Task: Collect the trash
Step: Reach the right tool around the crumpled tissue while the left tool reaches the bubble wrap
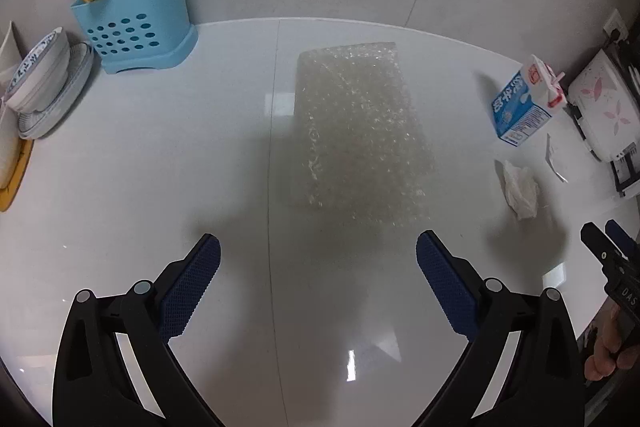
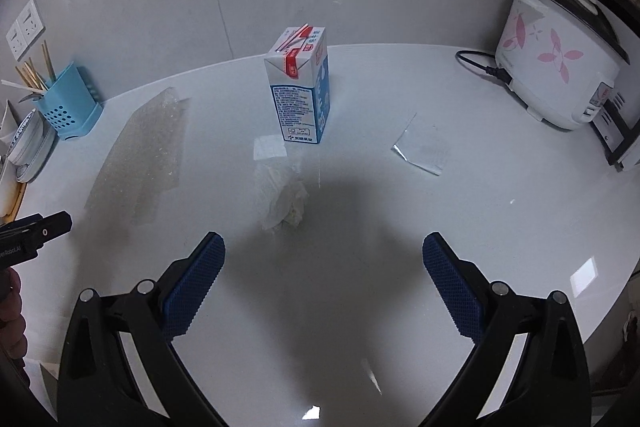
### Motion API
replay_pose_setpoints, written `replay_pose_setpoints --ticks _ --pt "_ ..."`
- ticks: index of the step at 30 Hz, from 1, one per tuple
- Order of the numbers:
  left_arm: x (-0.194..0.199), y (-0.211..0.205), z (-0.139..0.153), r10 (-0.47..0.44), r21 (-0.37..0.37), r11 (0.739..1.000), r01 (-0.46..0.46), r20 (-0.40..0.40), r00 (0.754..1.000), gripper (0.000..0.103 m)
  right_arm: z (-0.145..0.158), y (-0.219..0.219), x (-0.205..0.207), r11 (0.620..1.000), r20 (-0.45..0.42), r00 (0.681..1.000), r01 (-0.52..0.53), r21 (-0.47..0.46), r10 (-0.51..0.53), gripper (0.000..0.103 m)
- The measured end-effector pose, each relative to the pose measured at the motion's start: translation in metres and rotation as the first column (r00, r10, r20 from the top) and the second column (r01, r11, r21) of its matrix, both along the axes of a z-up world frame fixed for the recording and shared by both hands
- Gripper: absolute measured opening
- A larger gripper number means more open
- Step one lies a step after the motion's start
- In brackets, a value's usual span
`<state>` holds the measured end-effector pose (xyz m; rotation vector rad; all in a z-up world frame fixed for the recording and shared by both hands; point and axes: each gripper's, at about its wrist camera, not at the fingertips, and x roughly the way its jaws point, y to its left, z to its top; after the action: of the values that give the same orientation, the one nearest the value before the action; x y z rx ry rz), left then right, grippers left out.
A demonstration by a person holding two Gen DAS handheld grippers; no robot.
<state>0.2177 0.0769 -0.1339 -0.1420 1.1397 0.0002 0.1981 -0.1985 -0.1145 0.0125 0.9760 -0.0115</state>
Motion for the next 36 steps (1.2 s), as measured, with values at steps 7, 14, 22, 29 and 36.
replay_pose_setpoints --ticks 7,14,22,29,36 --pt "0.063 0.008 -0.026 0.017 -0.01 1.0 -0.018 -0.051 0.999 0.096 -0.026 0.019 0.036 1.0 -0.047 0.999 0.011 0.011 -0.01 0.093" --pt "0.115 0.01 -0.049 0.03 -0.023 0.999 -0.033 -0.109 0.994 0.096 -0.046 0.021 0.062 0.999 -0.094 0.995 0.038 0.028 -0.035 0.08" --pt "0.135 -0.004 -0.061 0.002 0.0 1.0 -0.002 -0.146 0.989 0.089 -0.062 0.023 0.077 0.998 -0.137 0.99 0.046 0.034 -0.041 0.068" --pt "0.141 -0.029 -0.055 -0.037 0.014 0.999 0.04 -0.17 0.985 0.055 -0.071 0.034 0.082 1.0 -0.174 0.985 0.016 0.026 -0.011 0.043" --pt "0.142 -0.049 -0.052 -0.053 0.027 0.998 0.058 -0.167 0.985 0.022 -0.069 0.04 0.082 1.0 -0.17 0.985 0.001 -0.012 -0.003 0.018"
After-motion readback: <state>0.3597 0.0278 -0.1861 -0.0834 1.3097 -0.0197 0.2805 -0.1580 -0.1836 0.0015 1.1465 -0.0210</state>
